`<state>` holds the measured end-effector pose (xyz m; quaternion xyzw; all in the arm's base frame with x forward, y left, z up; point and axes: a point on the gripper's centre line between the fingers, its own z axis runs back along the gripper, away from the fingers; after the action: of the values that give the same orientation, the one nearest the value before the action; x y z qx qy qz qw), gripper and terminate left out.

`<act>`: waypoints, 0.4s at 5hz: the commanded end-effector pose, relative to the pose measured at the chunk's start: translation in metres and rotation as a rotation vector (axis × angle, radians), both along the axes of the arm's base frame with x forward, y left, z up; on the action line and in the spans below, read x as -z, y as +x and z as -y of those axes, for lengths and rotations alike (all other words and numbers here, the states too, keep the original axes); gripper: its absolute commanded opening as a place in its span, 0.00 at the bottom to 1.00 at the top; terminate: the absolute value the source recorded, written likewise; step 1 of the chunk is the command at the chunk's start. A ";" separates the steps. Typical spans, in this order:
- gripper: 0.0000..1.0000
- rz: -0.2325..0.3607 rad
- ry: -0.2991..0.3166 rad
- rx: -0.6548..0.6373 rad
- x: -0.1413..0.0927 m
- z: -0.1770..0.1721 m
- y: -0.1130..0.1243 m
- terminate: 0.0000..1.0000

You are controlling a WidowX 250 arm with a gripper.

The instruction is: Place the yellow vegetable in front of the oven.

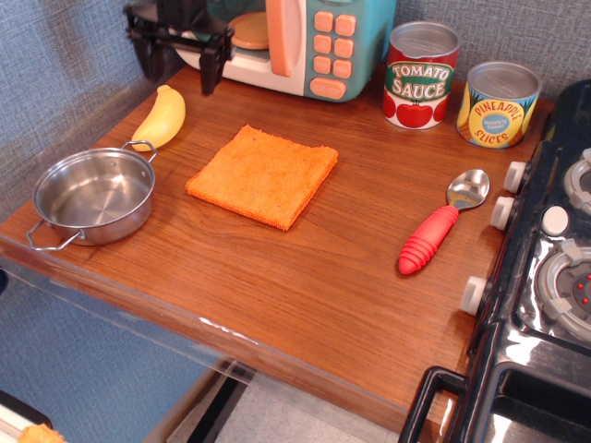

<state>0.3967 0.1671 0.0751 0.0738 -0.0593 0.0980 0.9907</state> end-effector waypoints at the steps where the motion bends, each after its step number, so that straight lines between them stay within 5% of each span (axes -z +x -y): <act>1: 1.00 0.083 -0.026 0.136 -0.050 0.037 -0.015 0.00; 2: 1.00 0.071 -0.027 0.194 -0.046 0.061 -0.017 0.00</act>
<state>0.3867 0.0941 0.0844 0.0393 -0.0568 0.0018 0.9976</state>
